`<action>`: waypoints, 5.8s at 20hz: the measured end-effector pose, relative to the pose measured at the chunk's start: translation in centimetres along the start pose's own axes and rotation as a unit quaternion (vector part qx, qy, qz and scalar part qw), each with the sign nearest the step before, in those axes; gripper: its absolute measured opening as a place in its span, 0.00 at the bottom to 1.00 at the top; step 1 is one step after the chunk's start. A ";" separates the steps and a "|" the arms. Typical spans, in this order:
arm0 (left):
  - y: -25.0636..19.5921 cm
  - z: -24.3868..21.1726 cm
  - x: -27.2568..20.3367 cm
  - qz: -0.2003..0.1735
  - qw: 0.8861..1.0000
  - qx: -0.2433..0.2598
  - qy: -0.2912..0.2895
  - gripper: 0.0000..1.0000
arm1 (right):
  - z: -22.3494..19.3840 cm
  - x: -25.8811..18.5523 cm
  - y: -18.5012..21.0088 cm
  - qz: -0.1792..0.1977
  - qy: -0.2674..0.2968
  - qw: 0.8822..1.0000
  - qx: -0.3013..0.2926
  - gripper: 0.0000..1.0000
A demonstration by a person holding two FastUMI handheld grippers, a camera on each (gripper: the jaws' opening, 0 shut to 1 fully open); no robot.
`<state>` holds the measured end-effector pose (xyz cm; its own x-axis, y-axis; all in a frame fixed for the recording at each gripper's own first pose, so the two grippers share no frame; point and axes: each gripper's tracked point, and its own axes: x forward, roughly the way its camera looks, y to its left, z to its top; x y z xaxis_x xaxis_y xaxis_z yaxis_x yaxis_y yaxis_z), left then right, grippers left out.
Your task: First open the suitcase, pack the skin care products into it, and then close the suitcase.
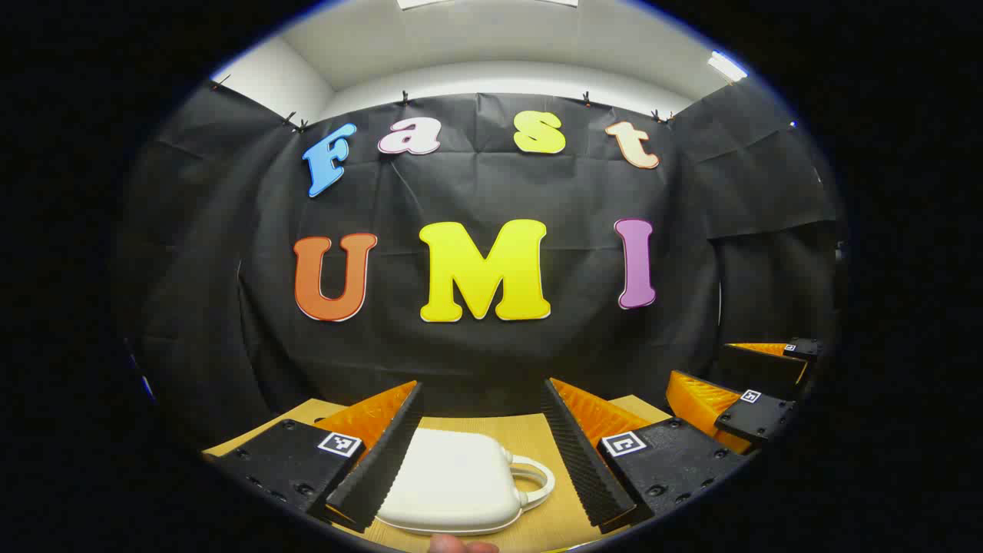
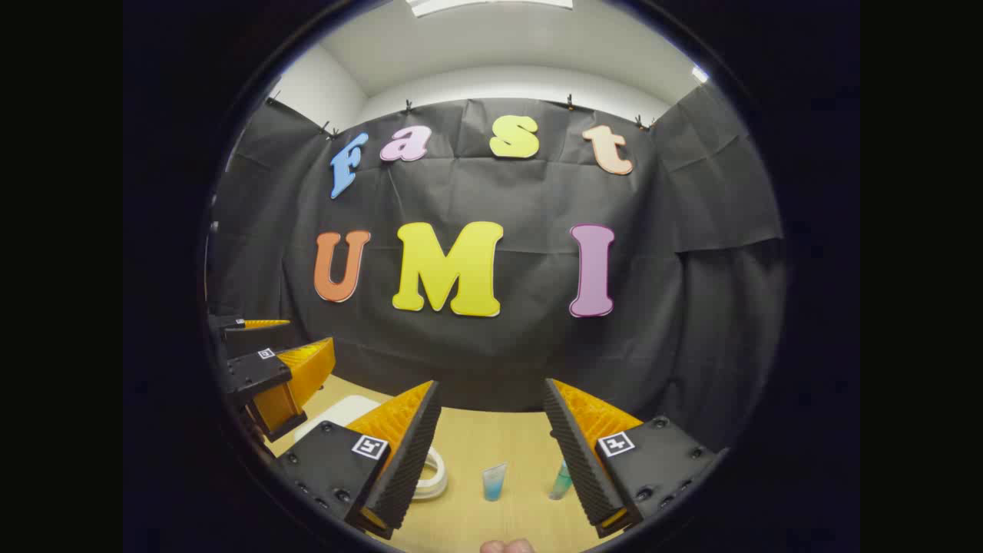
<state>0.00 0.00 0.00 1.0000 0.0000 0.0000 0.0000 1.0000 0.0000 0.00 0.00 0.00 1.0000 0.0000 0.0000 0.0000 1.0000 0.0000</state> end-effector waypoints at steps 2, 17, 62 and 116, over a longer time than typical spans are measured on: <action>-0.3 0.2 0.1 0.001 1.000 -0.001 -0.004 0.97 | 0.0 0.1 -0.9 -0.008 -0.003 1.000 -0.004 0.80; -1.8 -2.3 0.8 0.003 0.999 -0.005 0.042 0.98 | -1.6 1.5 -2.5 -0.013 0.018 1.000 0.001 0.81; -6.8 -23.3 7.7 -0.114 0.879 0.339 0.315 0.05 | -10.1 2.0 -19.2 -0.078 0.121 0.990 0.008 0.81; 15.2 -15.4 3.1 0.083 0.971 -0.089 0.206 0.93 | -11.4 4.6 -6.6 -0.019 0.168 0.985 -0.035 0.81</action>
<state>3.14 15.16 -15.38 0.9015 0.1239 -0.4146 -0.1973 0.9704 -0.1392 4.55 -6.64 -11.42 0.9429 -0.0494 -0.3295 0.0260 0.9968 -0.0752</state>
